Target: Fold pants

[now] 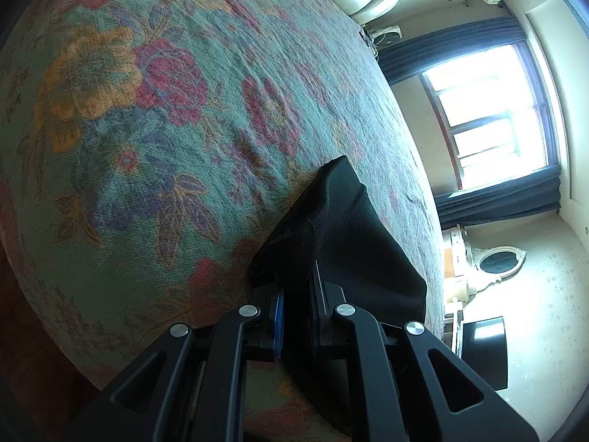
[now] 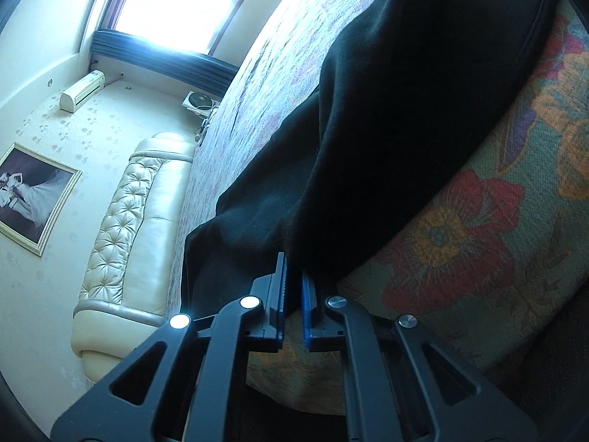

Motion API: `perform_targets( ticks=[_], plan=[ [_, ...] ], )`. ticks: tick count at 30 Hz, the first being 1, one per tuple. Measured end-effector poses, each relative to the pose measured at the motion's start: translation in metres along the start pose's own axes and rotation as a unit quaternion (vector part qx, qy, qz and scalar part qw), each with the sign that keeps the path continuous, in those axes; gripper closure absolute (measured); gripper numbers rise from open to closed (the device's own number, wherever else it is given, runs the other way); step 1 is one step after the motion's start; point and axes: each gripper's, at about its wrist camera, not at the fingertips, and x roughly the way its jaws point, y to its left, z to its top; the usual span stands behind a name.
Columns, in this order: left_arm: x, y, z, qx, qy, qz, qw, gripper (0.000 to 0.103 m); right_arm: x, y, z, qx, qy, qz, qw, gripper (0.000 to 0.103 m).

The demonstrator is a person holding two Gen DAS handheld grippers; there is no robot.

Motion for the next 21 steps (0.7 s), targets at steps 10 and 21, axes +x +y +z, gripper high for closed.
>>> perform_targets(
  ticks=[10, 21],
  plan=[
    [-0.025, -0.012, -0.005, 0.116, 0.013, 0.023, 0.9929, 0.086, -0.038, 0.006, 0.015, -0.014, -0.016, -0.032, 0.999, 0.053],
    [-0.029, -0.115, -0.028, 0.274, -0.029, -0.044, 0.9604, 0.024, -0.077, 0.006, 0.226, -0.066, -0.122, -0.11, 0.984, 0.036]
  ],
)
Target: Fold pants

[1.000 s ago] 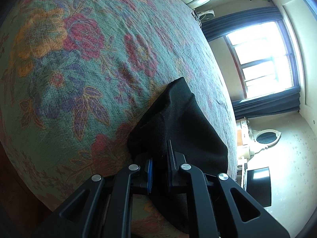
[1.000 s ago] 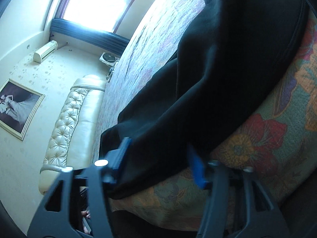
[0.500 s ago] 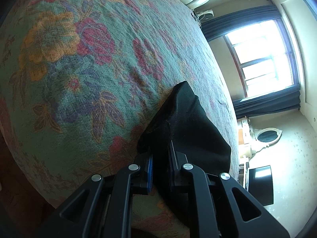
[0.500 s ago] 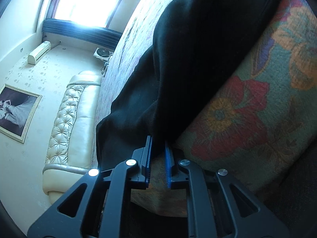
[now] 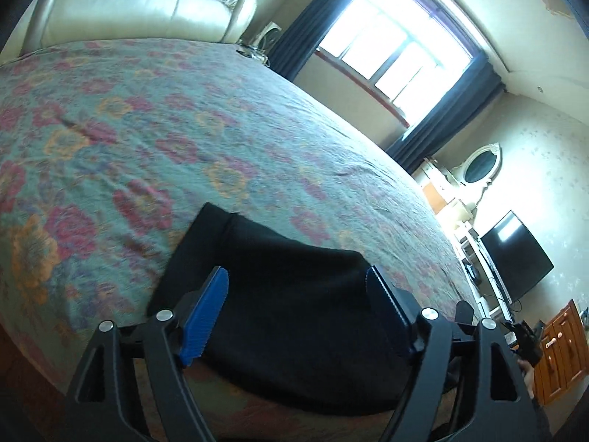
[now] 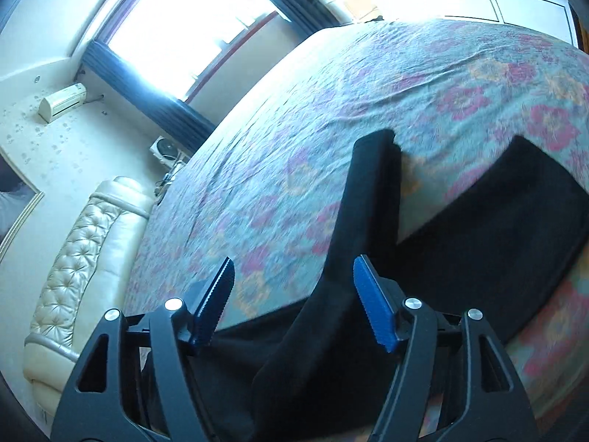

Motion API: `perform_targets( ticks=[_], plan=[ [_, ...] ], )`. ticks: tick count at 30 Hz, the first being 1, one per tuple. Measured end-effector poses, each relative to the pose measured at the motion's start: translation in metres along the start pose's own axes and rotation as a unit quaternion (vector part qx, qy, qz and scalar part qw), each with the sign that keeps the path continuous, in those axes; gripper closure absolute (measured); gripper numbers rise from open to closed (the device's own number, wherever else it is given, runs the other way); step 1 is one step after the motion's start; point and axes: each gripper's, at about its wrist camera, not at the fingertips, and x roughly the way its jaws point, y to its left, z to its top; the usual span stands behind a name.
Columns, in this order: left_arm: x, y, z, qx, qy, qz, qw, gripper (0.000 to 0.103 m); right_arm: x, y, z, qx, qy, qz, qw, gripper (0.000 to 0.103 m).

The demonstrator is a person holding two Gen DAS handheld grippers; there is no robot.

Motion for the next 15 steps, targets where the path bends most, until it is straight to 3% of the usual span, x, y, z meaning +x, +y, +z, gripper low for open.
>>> perform_targets(
  ticks=[5, 10, 11, 13, 14, 15],
  plan=[
    [0.065, -0.038, -0.008, 0.007, 0.05, -0.023, 0.9985, 0.023, 0.056, -0.05, 0.056, 0.05, 0.004, -0.053, 0.997, 0.036],
    [0.109, -0.044, -0.03, -0.015, 0.109, -0.022, 0.9937, 0.023, 0.092, -0.065, 0.073, 0.054, 0.009, -0.046, 0.997, 0.036],
    [0.113, -0.045, -0.033, -0.012, 0.115, -0.02, 0.9931, 0.023, 0.098, -0.066, 0.075, 0.051, 0.014, -0.045, 0.998, 0.04],
    [0.119, -0.046, -0.039, -0.005, 0.121, -0.016, 0.9925, 0.023, 0.11, -0.064, 0.079, 0.038, 0.022, -0.045, 0.998, 0.068],
    [0.121, -0.047, -0.041, -0.002, 0.123, -0.011, 0.9924, 0.023, 0.115, -0.063, 0.081, 0.033, 0.033, -0.042, 0.998, 0.098],
    [0.123, -0.047, -0.043, 0.0, 0.123, -0.008, 0.9924, 0.023, 0.121, -0.061, 0.081, 0.031, 0.046, -0.04, 0.998, 0.097]
  ],
)
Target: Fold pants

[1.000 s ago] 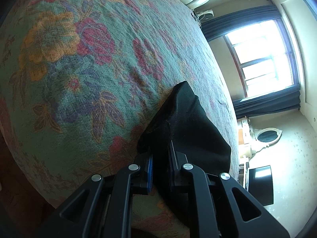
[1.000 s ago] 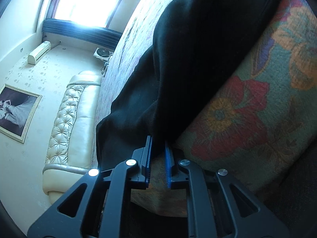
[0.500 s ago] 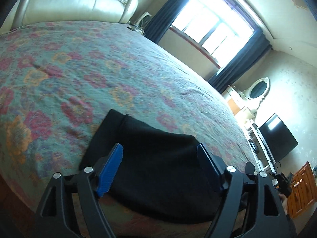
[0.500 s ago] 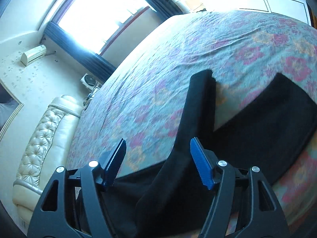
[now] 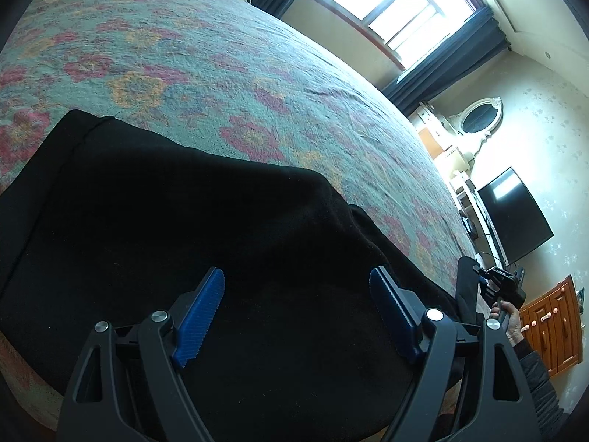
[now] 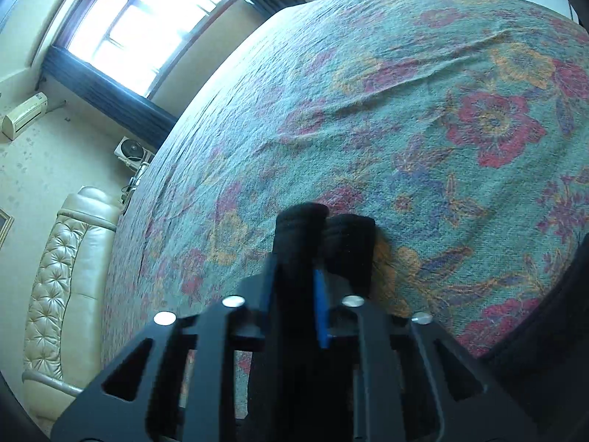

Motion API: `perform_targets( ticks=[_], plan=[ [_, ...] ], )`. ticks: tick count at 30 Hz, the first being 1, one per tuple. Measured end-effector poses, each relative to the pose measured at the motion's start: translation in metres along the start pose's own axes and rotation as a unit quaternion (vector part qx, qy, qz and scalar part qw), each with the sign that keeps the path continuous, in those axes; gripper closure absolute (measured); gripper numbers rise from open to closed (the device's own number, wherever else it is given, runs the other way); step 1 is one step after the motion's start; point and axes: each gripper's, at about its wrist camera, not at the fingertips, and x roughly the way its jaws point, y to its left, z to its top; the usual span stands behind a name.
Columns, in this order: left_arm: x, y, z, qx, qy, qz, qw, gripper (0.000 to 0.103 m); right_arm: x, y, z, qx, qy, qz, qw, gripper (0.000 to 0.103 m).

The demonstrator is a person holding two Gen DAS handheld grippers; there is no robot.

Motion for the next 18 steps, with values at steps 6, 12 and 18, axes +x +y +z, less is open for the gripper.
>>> perform_targets(
  ticks=[6, 12, 18],
  plan=[
    [0.002, -0.001, -0.006, 0.011, -0.005, 0.012, 0.9999, 0.023, -0.048, 0.028, 0.006, -0.057, -0.051, 0.05, 0.996, 0.097],
    [0.004, -0.004, -0.01, 0.033, -0.012, 0.022, 0.9991, 0.023, -0.163, -0.014, -0.025, -0.056, -0.139, 0.092, 0.984, 0.097],
    [0.008, -0.003, -0.011, 0.034, -0.014, 0.028, 0.9989, 0.023, -0.199, -0.114, -0.075, -0.001, -0.107, 0.02, 0.994, 0.097]
  ],
)
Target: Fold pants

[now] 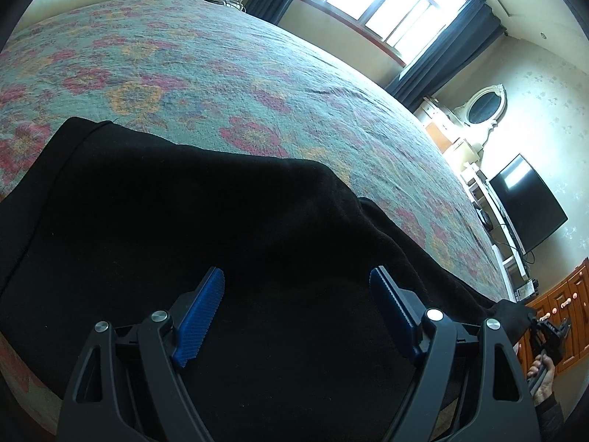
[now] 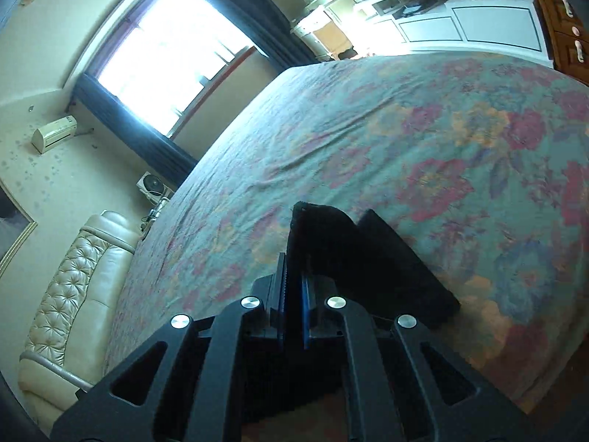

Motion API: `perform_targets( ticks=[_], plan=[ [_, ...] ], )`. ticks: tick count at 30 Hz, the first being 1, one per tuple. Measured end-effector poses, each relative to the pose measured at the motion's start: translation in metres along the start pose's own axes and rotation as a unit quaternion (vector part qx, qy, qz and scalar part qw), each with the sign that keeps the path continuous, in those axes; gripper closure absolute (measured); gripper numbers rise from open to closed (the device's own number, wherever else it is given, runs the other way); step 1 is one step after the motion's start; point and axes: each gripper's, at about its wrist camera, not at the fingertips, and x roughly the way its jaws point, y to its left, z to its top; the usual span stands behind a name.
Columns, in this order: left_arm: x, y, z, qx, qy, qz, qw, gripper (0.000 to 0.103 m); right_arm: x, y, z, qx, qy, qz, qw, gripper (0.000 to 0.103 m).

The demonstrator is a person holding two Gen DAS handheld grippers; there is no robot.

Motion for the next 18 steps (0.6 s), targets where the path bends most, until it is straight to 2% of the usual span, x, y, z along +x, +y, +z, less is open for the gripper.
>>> perform_targets(
  ticks=[2, 3, 5, 7, 9, 10, 11, 12, 13, 15, 18],
  plan=[
    [0.002, -0.001, 0.0, 0.004, -0.001, 0.004, 1.0, 0.023, 0.001, -0.03, -0.016, 0.033, 0.026, -0.014, 0.999, 0.095],
    [0.003, -0.002, 0.0, 0.006, -0.001, 0.007, 1.0, 0.023, 0.003, -0.042, -0.022, 0.048, 0.041, -0.027, 0.998, 0.088],
    [0.004, -0.003, -0.001, 0.009, -0.002, 0.013, 0.9999, 0.023, 0.003, -0.061, -0.031, 0.075, 0.061, -0.047, 0.994, 0.08],
    [0.004, -0.003, -0.002, 0.01, -0.003, 0.016, 0.9998, 0.023, -0.008, -0.07, -0.03, 0.093, 0.046, -0.06, 0.993, 0.079],
    [0.003, -0.005, -0.003, 0.009, -0.003, 0.018, 0.9998, 0.023, -0.024, -0.058, -0.018, 0.071, 0.008, -0.078, 0.994, 0.077],
    [0.003, -0.005, -0.002, 0.007, -0.003, 0.019, 0.9998, 0.023, -0.028, -0.045, -0.011, 0.053, -0.003, -0.068, 0.996, 0.076],
    [0.003, -0.005, -0.002, 0.006, -0.003, 0.021, 0.9998, 0.023, -0.027, -0.029, -0.005, 0.032, -0.002, -0.045, 0.998, 0.07],
    [0.004, -0.005, -0.002, 0.005, -0.003, 0.022, 0.9998, 0.023, -0.019, -0.009, 0.001, 0.004, 0.017, -0.016, 1.0, 0.056],
    [0.004, -0.005, -0.002, 0.004, -0.003, 0.022, 0.9997, 0.023, -0.006, 0.013, 0.004, -0.027, 0.048, 0.009, 0.998, 0.05],
    [0.004, -0.006, -0.003, 0.001, -0.006, 0.023, 0.9997, 0.023, 0.031, 0.063, 0.0, -0.109, 0.124, 0.049, 0.985, 0.048],
    [0.004, -0.007, -0.003, -0.002, -0.009, 0.026, 0.9996, 0.023, 0.09, 0.122, -0.023, -0.238, 0.222, 0.064, 0.943, 0.048]
  ],
)
